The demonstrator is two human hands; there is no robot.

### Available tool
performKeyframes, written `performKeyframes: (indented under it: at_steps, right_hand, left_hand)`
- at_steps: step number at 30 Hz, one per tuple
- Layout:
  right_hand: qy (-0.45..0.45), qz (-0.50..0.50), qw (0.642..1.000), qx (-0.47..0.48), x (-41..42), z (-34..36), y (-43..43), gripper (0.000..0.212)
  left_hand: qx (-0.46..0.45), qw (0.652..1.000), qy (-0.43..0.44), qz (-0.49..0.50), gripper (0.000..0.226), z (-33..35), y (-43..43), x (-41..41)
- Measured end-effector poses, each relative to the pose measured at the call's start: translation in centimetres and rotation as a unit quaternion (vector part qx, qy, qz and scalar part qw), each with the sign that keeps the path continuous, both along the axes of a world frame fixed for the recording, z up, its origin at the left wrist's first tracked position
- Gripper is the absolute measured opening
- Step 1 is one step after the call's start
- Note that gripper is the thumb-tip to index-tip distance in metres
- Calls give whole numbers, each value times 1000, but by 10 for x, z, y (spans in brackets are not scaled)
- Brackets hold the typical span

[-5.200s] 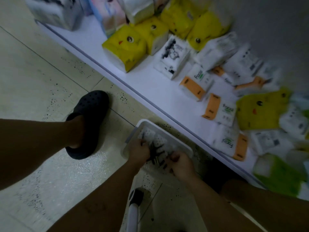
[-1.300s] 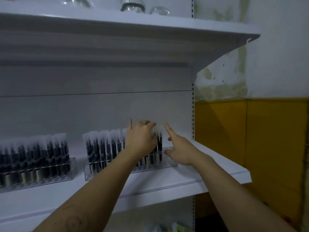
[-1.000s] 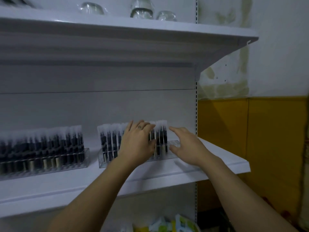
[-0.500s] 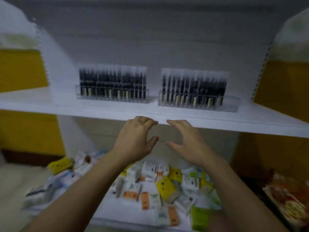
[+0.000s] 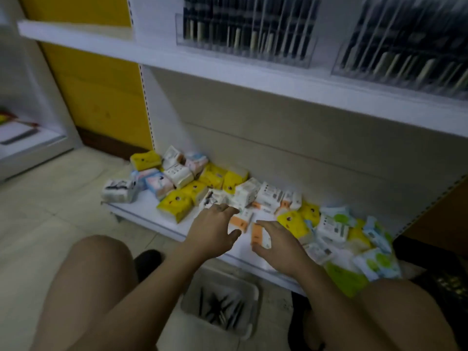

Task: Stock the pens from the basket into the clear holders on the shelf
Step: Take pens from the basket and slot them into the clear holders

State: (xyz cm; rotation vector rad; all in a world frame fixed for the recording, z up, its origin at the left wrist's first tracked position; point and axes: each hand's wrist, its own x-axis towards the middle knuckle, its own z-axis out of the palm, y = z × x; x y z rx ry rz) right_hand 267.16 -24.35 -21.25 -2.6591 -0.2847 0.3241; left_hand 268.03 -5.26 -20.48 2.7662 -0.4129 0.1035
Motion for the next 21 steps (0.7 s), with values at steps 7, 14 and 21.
performKeyframes:
  at_steps: [7,14,21]
  right_hand:
    - [134,-15,991,14,-2,-86,9,65]
    - [237,-9,971,1,1,-143,10,12]
    - [372,-46,927,4,12,-202,19,30]
  left_hand:
    - [4,988,154,30,53,-84,10,-3]
    - [17,941,329,77,58,-156,13,-6]
    - [-72,888,429,150,28,-235,12,0]
